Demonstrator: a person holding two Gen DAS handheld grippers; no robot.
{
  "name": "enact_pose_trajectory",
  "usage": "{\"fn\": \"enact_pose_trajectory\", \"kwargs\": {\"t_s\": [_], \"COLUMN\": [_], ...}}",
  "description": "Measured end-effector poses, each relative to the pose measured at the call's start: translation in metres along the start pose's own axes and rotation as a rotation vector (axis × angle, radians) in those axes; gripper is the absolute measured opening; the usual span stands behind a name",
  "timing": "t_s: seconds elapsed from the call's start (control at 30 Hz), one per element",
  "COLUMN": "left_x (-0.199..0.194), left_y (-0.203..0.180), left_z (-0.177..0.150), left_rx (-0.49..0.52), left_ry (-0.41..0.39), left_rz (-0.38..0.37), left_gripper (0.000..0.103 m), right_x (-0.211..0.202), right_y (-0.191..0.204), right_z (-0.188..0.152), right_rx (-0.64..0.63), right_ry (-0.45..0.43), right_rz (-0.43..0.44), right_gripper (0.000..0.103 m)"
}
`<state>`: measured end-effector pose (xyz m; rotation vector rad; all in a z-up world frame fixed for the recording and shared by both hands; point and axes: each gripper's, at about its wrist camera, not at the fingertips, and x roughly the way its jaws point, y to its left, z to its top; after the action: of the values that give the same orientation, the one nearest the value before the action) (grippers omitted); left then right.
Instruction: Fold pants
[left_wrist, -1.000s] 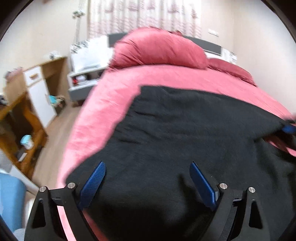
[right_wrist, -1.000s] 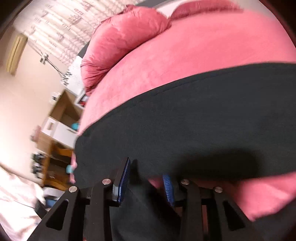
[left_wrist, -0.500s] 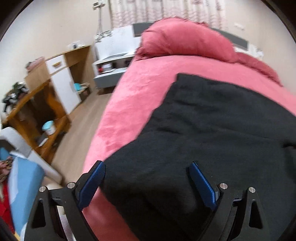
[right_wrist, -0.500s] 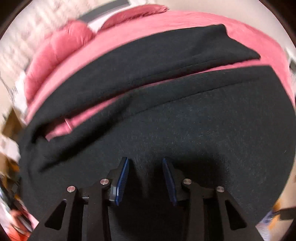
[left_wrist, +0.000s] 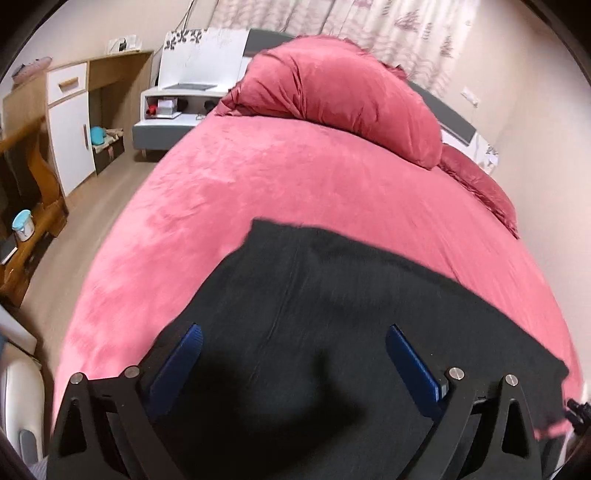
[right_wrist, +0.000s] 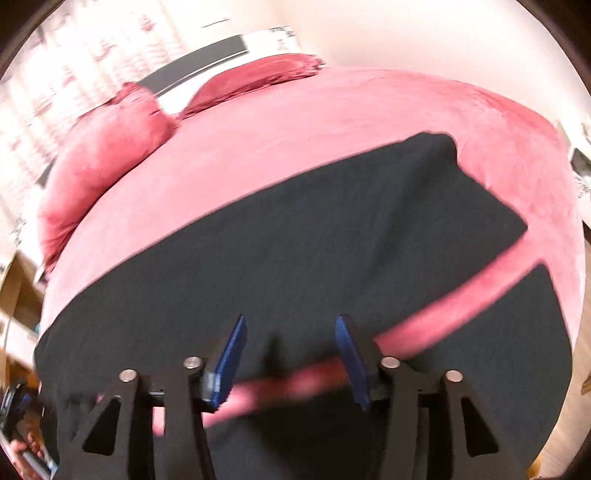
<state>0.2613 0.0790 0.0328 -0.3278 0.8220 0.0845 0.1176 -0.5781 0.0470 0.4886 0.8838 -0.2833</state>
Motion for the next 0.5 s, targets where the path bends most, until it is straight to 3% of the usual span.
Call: {"fn": "enact_pose_trajectory", "kwargs": {"t_s": [0.1,0.23,0.3,0.4,0.5], "left_x": [0.034,0.068,0.078,0.095,0.108], "left_y": [-0.021,-0.041,-0.049,-0.054,-0.055], "left_z": [0.023,0.048,0.062,0.084,0.096], "left_rx": [0.017,-0.014,-0.041,-0.086,-0.124], "left_ry": [0.044,0.112,0.125,0.164,0.235], "left_rz": [0.047,0.010,0.051,0.073,0.071], "left_gripper": [0.100,0.101,0.102,0.101,0.099], "right_x": [0.031,0.084,0.105,0.127,0.149], "right_y": [-0.001,0.015,0.024,0.035,0.052], "right_z": [0.034,0.072,0.089,0.114,0.131], "right_rx": [0.059,0.230,0.307,0.373,0.368], "right_ry": [0.042,0.109,0.127,0.150,0.192], "right_rz": [-0.003,0.084,0.093,0.081,-0.007], "right_gripper": [0.060,0.063,0.064,0.064,0.064]}}
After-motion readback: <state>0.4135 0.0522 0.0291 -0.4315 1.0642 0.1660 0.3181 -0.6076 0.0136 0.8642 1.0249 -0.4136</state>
